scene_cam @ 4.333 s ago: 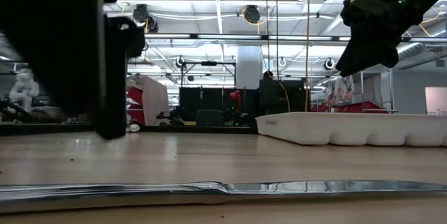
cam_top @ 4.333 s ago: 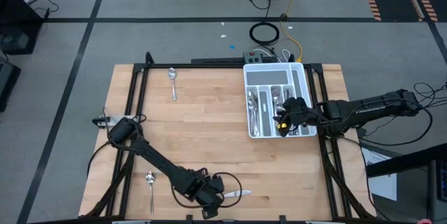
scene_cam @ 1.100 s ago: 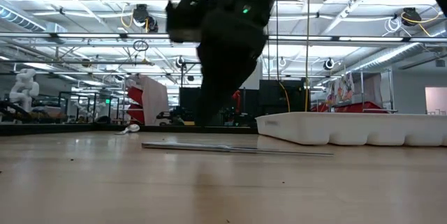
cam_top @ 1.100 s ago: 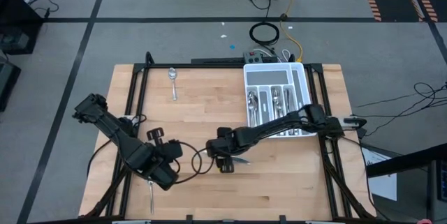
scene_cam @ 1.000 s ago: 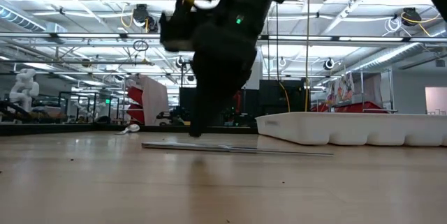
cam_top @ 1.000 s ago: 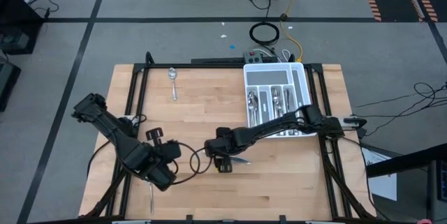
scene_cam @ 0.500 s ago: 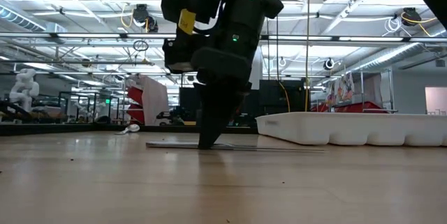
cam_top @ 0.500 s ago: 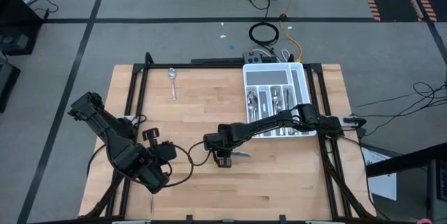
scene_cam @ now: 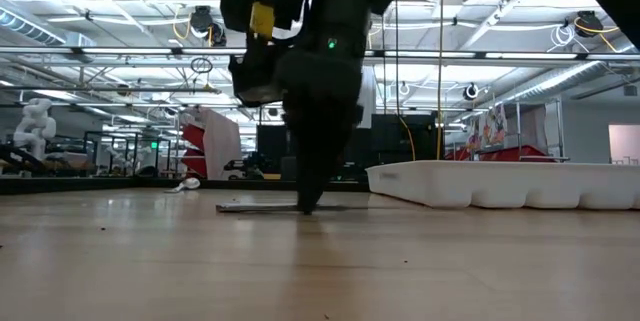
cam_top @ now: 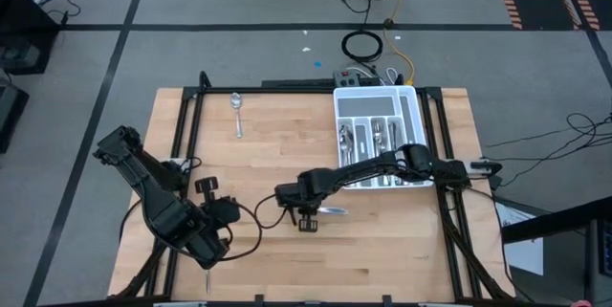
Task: Sort silverware
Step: Put the silver knife into the white silverware tray, then put the silver spoon into the white silverware tray
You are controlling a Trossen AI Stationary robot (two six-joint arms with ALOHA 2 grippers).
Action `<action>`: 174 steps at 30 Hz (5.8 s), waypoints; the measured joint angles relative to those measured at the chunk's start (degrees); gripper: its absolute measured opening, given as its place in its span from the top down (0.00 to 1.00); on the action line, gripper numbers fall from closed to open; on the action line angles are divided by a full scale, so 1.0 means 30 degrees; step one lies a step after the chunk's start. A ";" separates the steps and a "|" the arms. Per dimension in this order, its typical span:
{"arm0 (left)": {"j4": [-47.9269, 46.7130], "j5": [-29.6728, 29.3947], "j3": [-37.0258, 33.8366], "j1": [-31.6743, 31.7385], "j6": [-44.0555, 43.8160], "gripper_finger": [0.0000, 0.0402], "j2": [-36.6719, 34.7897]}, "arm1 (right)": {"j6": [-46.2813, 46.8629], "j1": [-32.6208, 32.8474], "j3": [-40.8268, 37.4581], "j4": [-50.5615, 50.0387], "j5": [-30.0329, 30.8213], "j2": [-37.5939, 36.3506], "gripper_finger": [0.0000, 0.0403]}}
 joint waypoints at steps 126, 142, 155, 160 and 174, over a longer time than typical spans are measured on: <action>0.0028 -0.6435 -0.0474 0.7288 -0.1848 0.94 -0.0007 | -1.1205 -0.7474 -1.7541 -0.7033 0.9942 -2.0292 0.83; 0.0000 -0.6015 -0.0474 0.7266 -0.1239 0.94 -0.0007 | -0.7911 -1.1977 -2.0074 -0.4049 0.8099 -1.9423 1.00; 0.0007 -0.5815 -0.0474 0.7266 -0.0379 0.94 -0.0007 | -0.7319 -1.4402 -2.0153 -0.3963 0.8548 -1.8885 1.00; 0.0007 -0.5811 -0.0474 0.7266 -0.0386 0.94 -0.0015 | -0.7523 -1.4927 -2.1376 -0.3104 0.8539 -1.8505 1.00; 0.0000 -0.5811 -0.0466 0.7376 0.0559 0.94 -0.0022 | -0.9504 -1.4977 -2.1815 0.0750 0.7938 -1.8206 1.00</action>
